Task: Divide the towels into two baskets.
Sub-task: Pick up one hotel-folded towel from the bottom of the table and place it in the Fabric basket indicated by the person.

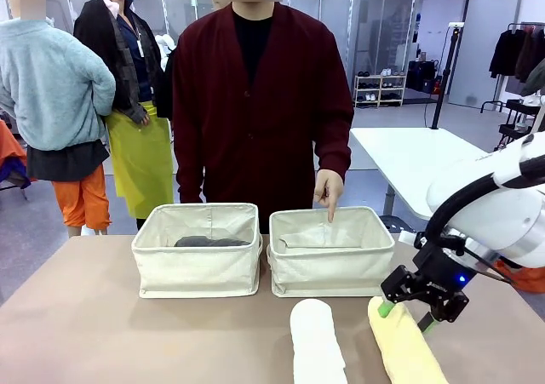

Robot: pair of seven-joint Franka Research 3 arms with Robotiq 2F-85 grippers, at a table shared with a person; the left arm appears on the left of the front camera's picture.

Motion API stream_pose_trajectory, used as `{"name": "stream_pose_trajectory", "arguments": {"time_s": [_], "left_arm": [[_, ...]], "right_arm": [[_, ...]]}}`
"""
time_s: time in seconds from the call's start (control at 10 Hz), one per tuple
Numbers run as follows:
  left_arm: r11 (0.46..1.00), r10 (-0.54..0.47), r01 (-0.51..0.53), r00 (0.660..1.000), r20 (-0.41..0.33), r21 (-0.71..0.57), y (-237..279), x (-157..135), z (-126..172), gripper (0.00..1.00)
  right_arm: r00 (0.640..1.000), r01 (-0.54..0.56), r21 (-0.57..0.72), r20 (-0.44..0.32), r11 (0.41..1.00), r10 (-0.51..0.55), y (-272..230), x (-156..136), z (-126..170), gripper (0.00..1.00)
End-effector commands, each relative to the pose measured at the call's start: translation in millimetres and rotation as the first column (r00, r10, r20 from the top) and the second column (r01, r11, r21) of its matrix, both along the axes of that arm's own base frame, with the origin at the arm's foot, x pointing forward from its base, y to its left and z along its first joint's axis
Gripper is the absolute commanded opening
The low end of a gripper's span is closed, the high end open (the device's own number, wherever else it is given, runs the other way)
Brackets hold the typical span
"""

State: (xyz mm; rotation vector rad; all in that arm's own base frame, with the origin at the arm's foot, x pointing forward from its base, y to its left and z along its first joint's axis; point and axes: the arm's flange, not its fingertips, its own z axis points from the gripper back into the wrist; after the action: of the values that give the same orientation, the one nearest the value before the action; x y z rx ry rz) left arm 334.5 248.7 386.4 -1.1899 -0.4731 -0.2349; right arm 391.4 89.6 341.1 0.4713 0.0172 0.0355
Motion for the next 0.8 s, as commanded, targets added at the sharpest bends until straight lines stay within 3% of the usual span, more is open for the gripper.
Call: {"name": "stream_pose_trajectory", "arguments": {"time_s": [0.0, 0.2, 0.3, 0.4, 0.6, 0.7], "left_arm": [[1.000, 0.007, -0.007, 1.000, 0.008, -0.002, -2.3, -5.9, 1.6, 1.00], [1.000, 0.007, -0.007, 1.000, 0.008, -0.002, -2.3, -5.9, 1.6, 1.00], [1.000, 0.007, -0.007, 1.000, 0.008, -0.002, -2.3, -5.9, 1.6, 1.00], [1.000, 0.007, -0.007, 1.000, 0.008, -0.002, -2.3, -5.9, 1.6, 1.00], [1.000, 0.007, -0.007, 1.000, 0.008, -0.002, -2.3, -5.9, 1.6, 1.00], [1.000, 0.007, -0.007, 1.000, 0.008, -0.002, -2.3, -5.9, 1.6, 1.00]], "right_arm": [[1.000, 0.023, -0.055, -0.004, 0.998, -0.023, 11.1, -20.0, -11.6, 1.00], [1.000, 0.019, -0.077, -0.003, 0.997, -0.019, 19.0, -19.6, -20.6, 1.00], [1.000, 0.008, -0.093, -0.009, 0.996, -0.009, 21.6, -20.6, -23.4, 0.83], [1.000, -0.008, -0.118, -0.010, 0.993, 0.007, 22.6, -21.5, -27.7, 0.47], [0.999, -0.028, -0.149, -0.024, 0.988, 0.024, 24.6, -23.4, -35.7, 0.00], [0.999, -0.032, -0.153, -0.020, 0.988, 0.029, 25.8, -24.0, -35.7, 0.00]]}}
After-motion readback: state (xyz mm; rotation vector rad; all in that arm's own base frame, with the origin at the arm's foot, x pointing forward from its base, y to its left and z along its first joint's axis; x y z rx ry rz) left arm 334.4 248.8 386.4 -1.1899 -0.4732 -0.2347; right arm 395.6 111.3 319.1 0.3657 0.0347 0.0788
